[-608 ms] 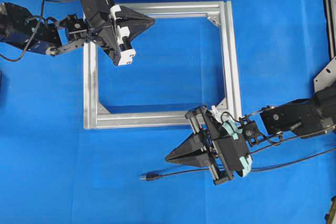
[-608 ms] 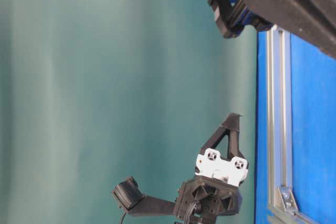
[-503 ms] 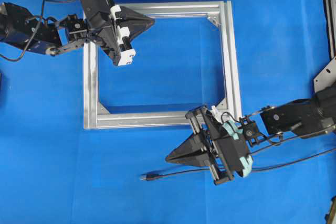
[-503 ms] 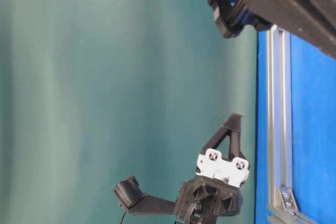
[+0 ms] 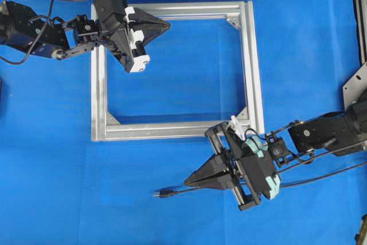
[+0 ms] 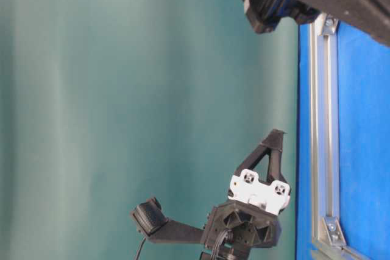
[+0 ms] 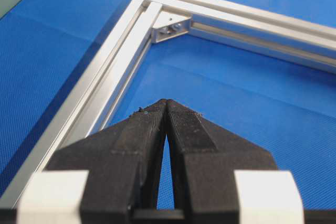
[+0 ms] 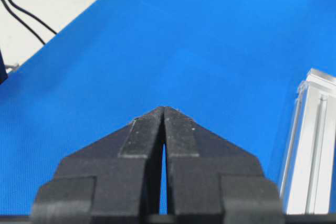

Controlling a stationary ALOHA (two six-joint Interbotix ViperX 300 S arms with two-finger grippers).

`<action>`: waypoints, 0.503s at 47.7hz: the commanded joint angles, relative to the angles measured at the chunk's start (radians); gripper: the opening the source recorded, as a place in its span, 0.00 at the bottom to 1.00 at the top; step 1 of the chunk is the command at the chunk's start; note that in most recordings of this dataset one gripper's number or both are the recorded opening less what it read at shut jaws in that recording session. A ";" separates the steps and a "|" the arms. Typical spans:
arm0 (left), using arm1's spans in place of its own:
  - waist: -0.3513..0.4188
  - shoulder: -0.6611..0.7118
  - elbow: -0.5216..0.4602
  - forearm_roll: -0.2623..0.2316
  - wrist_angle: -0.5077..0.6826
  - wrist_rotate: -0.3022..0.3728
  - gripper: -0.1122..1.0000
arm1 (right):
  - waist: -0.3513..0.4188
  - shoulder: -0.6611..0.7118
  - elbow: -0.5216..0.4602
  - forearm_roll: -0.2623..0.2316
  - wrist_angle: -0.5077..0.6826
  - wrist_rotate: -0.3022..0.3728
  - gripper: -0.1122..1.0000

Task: Insert the wire through the string loop located on the right side.
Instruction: 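Open the right gripper and lower it over the black USB cable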

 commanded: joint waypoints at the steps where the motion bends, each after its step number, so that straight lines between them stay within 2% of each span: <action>1: 0.002 -0.032 -0.015 0.003 -0.014 0.002 0.10 | 0.002 -0.029 -0.017 0.002 0.002 0.003 0.10; 7: 0.000 -0.032 -0.015 0.003 -0.014 0.002 0.10 | 0.008 -0.029 -0.018 0.003 0.006 0.003 0.31; 12: 0.000 -0.032 -0.015 0.003 -0.015 0.002 0.10 | 0.017 -0.029 -0.018 0.006 0.006 0.003 0.62; 17: -0.002 -0.032 -0.014 0.003 -0.015 0.002 0.10 | 0.021 -0.029 -0.018 0.015 0.006 0.003 0.88; 19: -0.002 -0.032 -0.012 0.003 -0.015 0.002 0.10 | 0.021 -0.029 -0.018 0.021 0.006 0.003 0.90; 24: 0.000 -0.032 -0.012 0.003 -0.015 0.002 0.10 | 0.023 -0.029 -0.018 0.040 0.006 0.003 0.82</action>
